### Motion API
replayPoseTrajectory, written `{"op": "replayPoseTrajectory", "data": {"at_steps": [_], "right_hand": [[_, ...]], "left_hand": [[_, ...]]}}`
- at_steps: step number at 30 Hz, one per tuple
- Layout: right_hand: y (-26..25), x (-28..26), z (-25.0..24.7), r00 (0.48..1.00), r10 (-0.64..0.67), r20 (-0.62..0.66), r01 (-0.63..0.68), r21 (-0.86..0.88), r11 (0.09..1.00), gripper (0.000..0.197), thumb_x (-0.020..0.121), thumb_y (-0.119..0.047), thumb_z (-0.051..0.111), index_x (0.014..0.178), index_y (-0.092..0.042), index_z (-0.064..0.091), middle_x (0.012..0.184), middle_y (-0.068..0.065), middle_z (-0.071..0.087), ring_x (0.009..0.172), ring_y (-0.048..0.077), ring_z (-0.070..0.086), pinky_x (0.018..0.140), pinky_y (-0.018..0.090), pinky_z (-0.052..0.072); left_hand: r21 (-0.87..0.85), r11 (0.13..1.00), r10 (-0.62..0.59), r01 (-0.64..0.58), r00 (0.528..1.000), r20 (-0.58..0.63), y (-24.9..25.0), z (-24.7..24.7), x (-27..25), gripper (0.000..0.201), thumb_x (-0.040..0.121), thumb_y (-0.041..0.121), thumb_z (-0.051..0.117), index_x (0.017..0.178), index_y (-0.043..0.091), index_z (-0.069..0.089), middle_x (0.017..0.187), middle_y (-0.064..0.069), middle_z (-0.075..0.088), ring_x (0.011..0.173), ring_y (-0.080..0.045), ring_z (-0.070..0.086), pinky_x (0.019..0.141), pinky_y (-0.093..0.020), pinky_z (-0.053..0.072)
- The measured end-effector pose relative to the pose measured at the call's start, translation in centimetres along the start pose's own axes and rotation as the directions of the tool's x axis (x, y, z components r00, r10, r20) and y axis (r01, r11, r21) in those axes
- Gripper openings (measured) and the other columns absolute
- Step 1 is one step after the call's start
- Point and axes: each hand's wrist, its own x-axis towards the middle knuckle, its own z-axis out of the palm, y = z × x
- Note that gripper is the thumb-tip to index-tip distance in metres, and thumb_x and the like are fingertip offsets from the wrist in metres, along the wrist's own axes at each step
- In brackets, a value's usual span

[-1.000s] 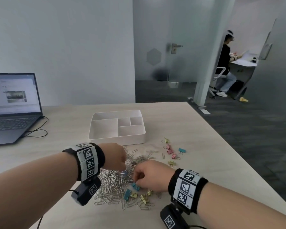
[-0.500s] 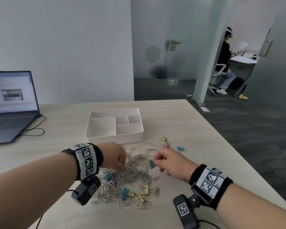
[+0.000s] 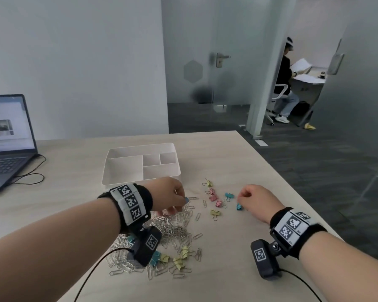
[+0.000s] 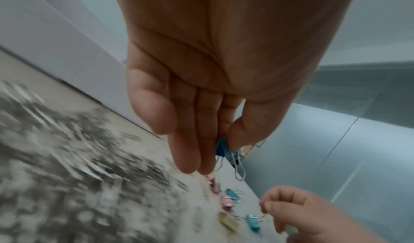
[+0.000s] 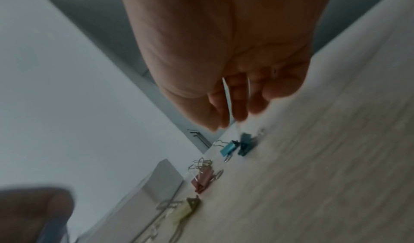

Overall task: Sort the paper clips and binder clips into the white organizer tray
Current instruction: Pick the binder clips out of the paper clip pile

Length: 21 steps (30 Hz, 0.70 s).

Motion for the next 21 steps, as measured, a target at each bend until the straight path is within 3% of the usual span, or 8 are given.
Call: {"op": "replayPoseTrajectory", "data": {"at_steps": [3,5,7,10,12,16,19,21], "right_hand": [[-1.8,-1.7,-0.2,0.992,-0.128,-0.009,0.128,0.122,0.984,0.013,0.09,-0.035,0.069,0.084,-0.024,0.069,0.095,-0.007,0.066,0.075,0.002,0.061,0.068,0.023,0.047],[-3.9,-3.4,0.1,0.968,-0.211,0.139,0.156,0.326,0.932,0.017,0.089,-0.04,0.072,0.097,-0.025,0.07,0.094,-0.009,0.069,0.069,-0.004,0.061,0.063,0.017,0.045],[-5.1,-4.2,0.6,0.944,-0.253,0.212,0.161,0.375,0.913,0.026,0.088,-0.038,0.073,0.11,-0.026,0.067,0.099,-0.007,0.069,0.07,0.001,0.063,0.057,0.019,0.046],[-5.2,-4.2,1.2,0.949,-0.267,0.169,0.191,0.365,0.911,0.019,0.088,-0.028,0.075,0.101,-0.018,0.066,0.098,0.007,0.069,0.066,0.007,0.06,0.056,0.023,0.046],[-4.4,-3.8,1.4,0.942,-0.277,0.189,0.201,0.345,0.917,0.014,0.087,-0.027,0.075,0.091,-0.018,0.065,0.1,0.008,0.071,0.065,0.008,0.06,0.057,0.02,0.046],[-1.9,-2.3,1.2,0.97,-0.19,0.153,0.175,0.106,0.979,0.016,0.082,-0.034,0.076,0.082,-0.029,0.061,0.085,-0.008,0.066,0.068,0.009,0.059,0.067,0.028,0.049],[-0.3,-1.2,0.8,0.981,-0.125,0.146,0.14,-0.098,0.985,0.017,0.081,-0.039,0.072,0.093,-0.031,0.062,0.093,-0.009,0.066,0.087,0.013,0.064,0.081,0.032,0.053],[0.0,-0.7,0.8,0.984,-0.104,0.142,0.12,-0.107,0.987,0.021,0.081,-0.043,0.073,0.094,-0.03,0.063,0.095,-0.009,0.064,0.089,0.014,0.063,0.082,0.032,0.052]], "left_hand": [[-0.064,0.998,0.03,-0.03,1.0,0.007,1.9,1.0,0.7,0.015,0.094,0.032,0.065,0.098,0.018,0.065,0.085,0.009,0.078,0.078,-0.012,0.076,0.065,-0.031,0.06],[-0.093,0.994,0.056,-0.056,0.998,0.005,3.0,1.7,1.0,0.013,0.093,0.031,0.065,0.098,0.018,0.066,0.085,0.009,0.078,0.077,-0.011,0.076,0.068,-0.034,0.061],[-0.115,0.99,0.077,-0.078,0.997,-0.008,3.7,2.3,1.2,0.011,0.093,0.029,0.065,0.097,0.019,0.067,0.084,0.009,0.078,0.075,-0.009,0.076,0.069,-0.036,0.061],[-0.154,0.984,0.094,-0.093,0.996,-0.001,3.9,2.7,0.8,0.011,0.094,0.026,0.064,0.098,0.018,0.07,0.087,0.007,0.079,0.077,-0.009,0.076,0.067,-0.034,0.061],[-0.149,0.985,0.086,-0.081,0.996,0.025,3.4,2.5,0.2,0.013,0.095,0.028,0.062,0.103,0.021,0.07,0.092,0.008,0.078,0.08,-0.01,0.076,0.067,-0.033,0.061],[0.226,0.973,0.057,-0.054,0.998,-0.005,0.8,0.4,-1.0,0.014,0.092,0.042,0.065,0.094,0.03,0.071,0.082,0.012,0.074,0.073,-0.002,0.07,0.068,-0.024,0.057],[0.454,0.891,-0.035,0.033,0.999,-0.004,-2.0,-1.5,-2.1,0.017,0.088,0.045,0.068,0.089,0.029,0.072,0.087,0.014,0.07,0.081,-0.002,0.064,0.075,-0.02,0.049],[0.498,0.861,-0.142,0.105,0.989,0.036,-3.4,-2.3,-3.0,0.02,0.084,0.049,0.072,0.086,0.03,0.069,0.09,0.011,0.072,0.078,-0.003,0.064,0.066,-0.018,0.048]]}}
